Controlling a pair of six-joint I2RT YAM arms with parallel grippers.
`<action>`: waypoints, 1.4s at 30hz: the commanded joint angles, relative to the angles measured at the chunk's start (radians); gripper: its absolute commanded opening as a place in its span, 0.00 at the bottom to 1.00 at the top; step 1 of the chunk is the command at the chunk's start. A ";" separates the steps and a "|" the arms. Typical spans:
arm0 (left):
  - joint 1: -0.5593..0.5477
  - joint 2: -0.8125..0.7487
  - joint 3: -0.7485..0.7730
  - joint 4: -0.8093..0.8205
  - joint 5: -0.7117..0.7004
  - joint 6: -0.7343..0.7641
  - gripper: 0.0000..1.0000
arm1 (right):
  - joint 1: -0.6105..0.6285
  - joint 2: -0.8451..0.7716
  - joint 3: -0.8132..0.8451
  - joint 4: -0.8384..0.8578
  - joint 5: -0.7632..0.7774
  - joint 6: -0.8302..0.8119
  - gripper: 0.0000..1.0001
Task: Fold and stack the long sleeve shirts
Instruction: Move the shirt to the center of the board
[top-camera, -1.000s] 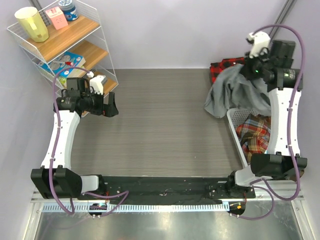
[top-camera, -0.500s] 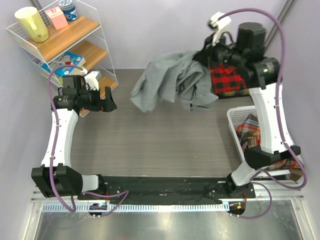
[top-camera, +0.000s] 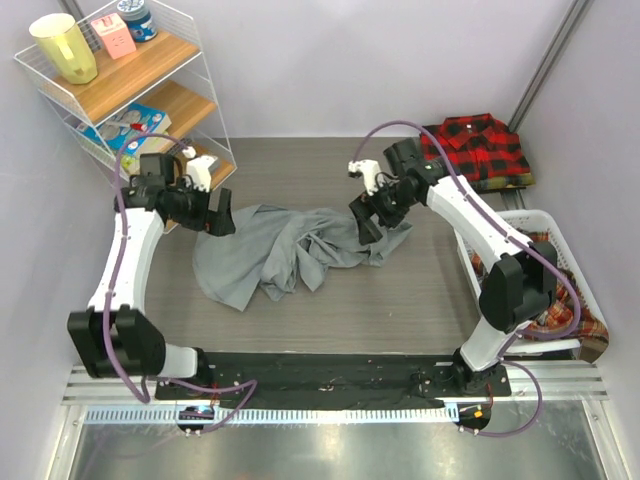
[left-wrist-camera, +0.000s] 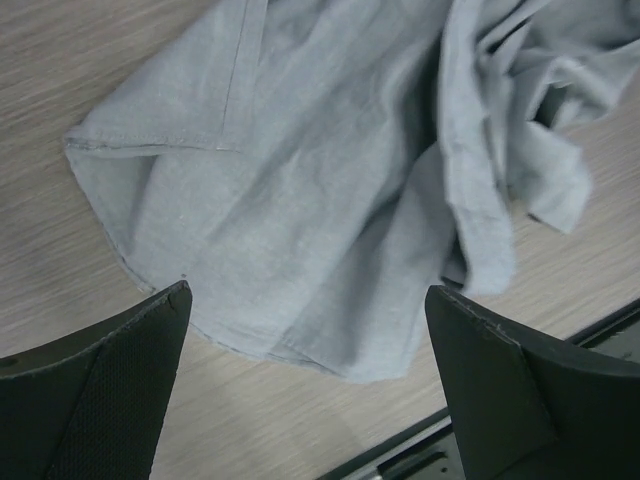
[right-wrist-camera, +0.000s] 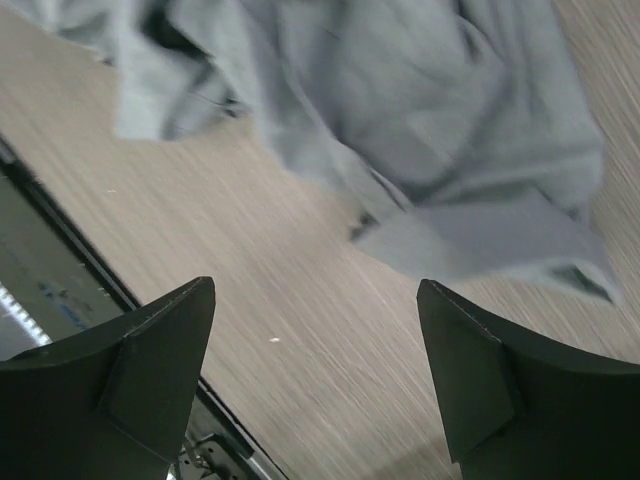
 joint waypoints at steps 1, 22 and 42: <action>-0.039 0.131 -0.002 0.005 -0.090 0.122 0.98 | -0.094 -0.020 -0.040 0.083 0.058 -0.054 0.84; -0.125 0.384 0.020 -0.024 -0.208 0.221 0.80 | -0.005 0.237 0.066 0.073 0.140 -0.106 0.73; -0.355 0.088 -0.316 -0.061 -0.172 0.166 0.96 | 0.184 0.097 -0.006 0.138 0.203 -0.111 0.67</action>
